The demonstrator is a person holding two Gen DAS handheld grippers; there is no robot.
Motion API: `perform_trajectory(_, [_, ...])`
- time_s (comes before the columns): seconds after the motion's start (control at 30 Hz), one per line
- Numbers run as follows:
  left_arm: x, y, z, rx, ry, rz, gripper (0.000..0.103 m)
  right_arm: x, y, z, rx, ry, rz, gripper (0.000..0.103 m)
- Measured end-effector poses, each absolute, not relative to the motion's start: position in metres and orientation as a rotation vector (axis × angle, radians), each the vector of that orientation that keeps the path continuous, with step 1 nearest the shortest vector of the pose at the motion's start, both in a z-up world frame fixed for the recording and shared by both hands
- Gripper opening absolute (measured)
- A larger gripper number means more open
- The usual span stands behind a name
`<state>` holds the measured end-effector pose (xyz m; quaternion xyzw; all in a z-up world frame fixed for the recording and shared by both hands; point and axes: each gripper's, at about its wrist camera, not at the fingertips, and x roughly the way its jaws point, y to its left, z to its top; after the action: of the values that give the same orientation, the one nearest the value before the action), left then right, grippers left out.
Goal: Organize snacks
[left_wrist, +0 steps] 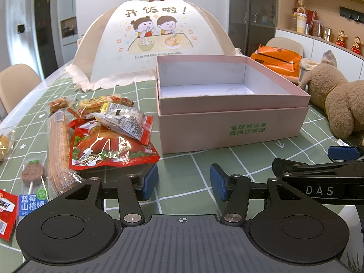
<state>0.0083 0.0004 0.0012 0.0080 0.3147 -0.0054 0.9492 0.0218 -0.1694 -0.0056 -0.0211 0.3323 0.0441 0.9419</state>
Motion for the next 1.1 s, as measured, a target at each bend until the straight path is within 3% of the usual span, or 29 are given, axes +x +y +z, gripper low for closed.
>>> perform_trajectory(1.1, [0.0150,0.0040,0.0063,0.019,0.641,-0.010,0.058,0.0217,-0.1695,-0.0056,-0.043,0.678,0.090,0.103])
